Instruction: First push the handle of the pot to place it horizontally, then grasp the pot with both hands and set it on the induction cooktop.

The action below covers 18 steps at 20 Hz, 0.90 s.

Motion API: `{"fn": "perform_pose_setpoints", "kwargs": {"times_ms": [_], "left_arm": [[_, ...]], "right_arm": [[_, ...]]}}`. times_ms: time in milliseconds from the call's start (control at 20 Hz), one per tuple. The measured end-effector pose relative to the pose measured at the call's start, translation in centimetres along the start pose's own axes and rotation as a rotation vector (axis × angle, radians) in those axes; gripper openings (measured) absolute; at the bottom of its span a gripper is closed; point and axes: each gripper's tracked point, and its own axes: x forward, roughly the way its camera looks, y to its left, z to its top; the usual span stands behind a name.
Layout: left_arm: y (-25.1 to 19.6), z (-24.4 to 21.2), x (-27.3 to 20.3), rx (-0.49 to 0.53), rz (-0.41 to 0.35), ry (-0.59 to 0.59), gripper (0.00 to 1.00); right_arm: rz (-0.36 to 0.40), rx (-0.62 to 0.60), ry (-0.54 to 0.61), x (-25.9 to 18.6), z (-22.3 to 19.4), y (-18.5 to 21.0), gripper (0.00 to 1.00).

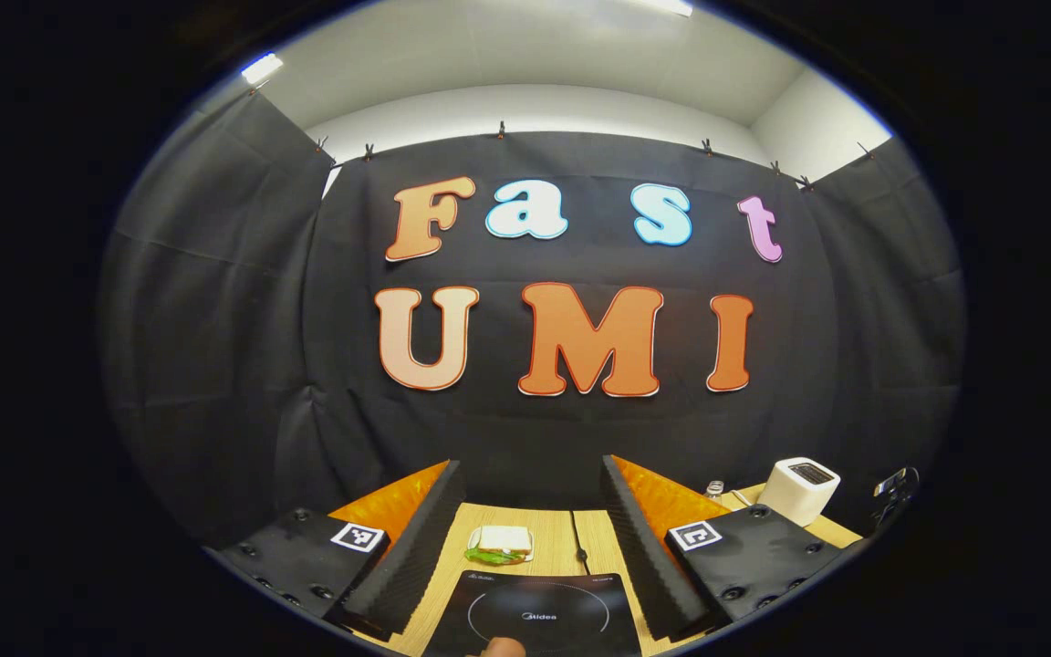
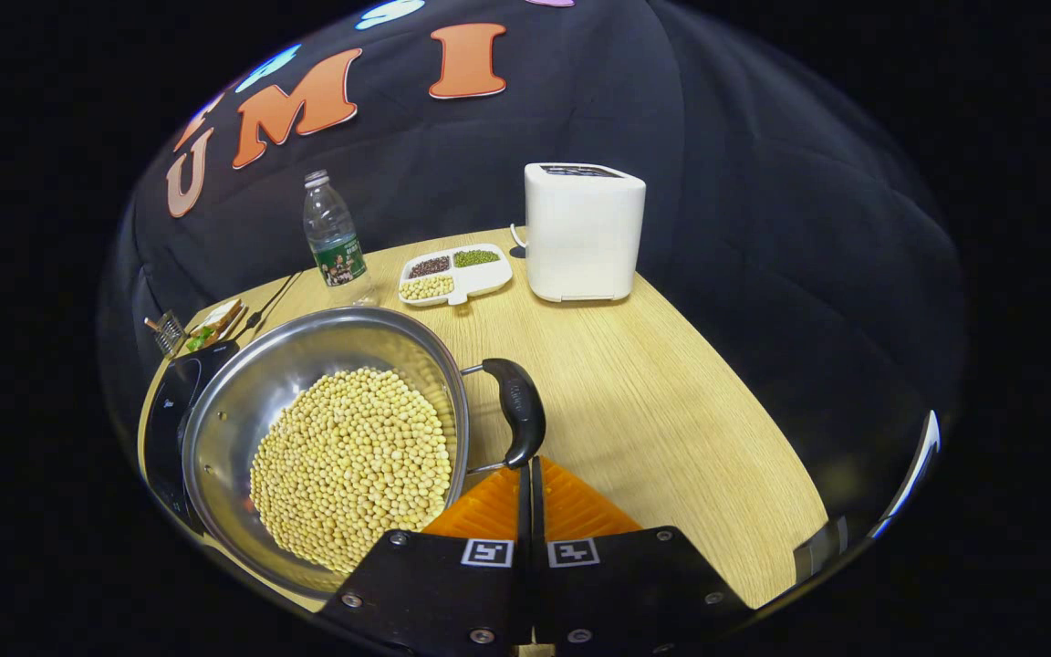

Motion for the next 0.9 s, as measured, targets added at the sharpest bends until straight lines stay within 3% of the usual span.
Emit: {"fn": "perform_pose_setpoints", "kwargs": {"times_ms": [500,900], "left_arm": [[-1.2,-3.7,0.7,0.001,-0.011,0.06,0.98],[-5.8,-10.2,1.1,0.0,-0.086,0.142,0.98]], "right_arm": [[0.002,0.008,0.003,0.3,0.3,-0.5,0.0],[-0.034,0.025,-0.042,-1.3,0.6,-2.1,0.0]]}}
